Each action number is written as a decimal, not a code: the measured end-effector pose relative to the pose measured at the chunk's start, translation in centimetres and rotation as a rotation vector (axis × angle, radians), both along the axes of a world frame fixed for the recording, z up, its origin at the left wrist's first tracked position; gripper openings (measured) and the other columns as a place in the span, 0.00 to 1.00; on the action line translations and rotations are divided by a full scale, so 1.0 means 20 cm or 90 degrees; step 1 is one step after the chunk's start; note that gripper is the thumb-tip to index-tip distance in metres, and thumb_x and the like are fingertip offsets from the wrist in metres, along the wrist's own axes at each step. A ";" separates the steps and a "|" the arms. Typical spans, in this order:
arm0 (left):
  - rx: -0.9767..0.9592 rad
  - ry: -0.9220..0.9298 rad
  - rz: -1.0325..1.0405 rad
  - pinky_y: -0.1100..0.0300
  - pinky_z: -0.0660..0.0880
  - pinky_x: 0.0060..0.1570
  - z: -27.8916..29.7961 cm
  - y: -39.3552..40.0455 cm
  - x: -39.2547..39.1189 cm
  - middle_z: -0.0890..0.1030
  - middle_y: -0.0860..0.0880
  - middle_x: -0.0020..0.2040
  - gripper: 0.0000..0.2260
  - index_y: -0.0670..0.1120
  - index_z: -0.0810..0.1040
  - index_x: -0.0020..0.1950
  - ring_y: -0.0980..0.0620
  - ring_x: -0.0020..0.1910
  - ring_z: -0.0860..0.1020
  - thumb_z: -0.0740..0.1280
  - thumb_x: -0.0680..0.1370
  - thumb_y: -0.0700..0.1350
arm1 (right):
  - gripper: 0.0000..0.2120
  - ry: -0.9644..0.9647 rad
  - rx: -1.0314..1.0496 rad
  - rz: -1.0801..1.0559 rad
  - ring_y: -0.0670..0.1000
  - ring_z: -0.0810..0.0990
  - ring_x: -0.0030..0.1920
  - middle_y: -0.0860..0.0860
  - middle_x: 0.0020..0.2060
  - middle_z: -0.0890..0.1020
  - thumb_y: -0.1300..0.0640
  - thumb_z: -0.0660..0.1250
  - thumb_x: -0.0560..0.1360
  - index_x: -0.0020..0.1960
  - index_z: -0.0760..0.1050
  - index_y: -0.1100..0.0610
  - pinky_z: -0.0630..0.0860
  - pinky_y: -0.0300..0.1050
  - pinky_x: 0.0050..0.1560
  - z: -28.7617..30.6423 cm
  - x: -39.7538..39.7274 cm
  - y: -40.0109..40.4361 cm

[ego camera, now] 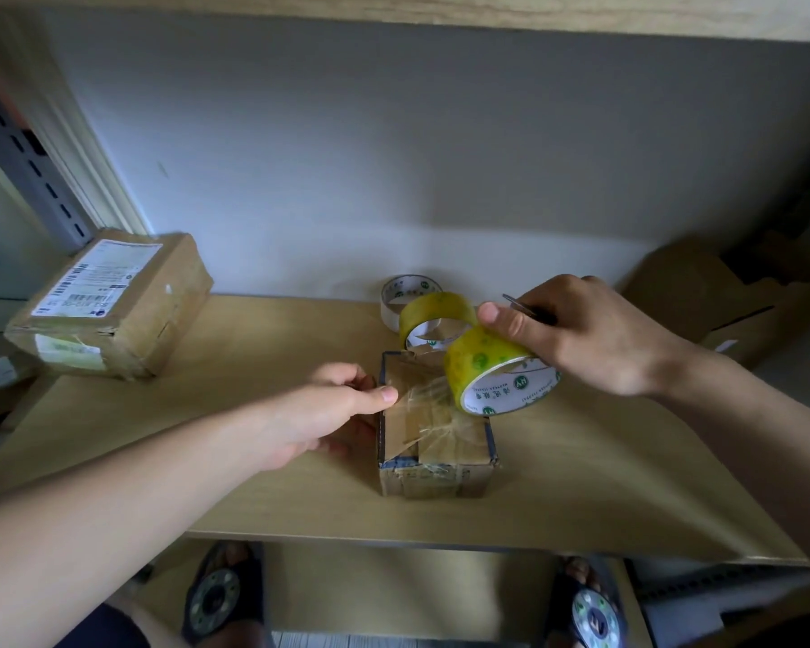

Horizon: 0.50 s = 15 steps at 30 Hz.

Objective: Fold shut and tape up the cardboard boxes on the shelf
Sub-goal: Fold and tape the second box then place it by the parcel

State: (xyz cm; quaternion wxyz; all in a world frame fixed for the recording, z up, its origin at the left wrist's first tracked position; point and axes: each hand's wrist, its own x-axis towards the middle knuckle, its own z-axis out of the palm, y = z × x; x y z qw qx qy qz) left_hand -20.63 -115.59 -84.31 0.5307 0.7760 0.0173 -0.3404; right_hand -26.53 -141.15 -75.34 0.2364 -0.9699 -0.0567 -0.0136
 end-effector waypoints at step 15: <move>0.040 -0.119 -0.059 0.55 0.67 0.43 -0.02 0.00 0.01 0.79 0.50 0.44 0.10 0.48 0.77 0.47 0.50 0.44 0.73 0.73 0.79 0.53 | 0.34 0.041 -0.078 -0.026 0.47 0.62 0.22 0.48 0.20 0.63 0.24 0.65 0.65 0.26 0.63 0.55 0.58 0.39 0.25 0.02 -0.01 -0.09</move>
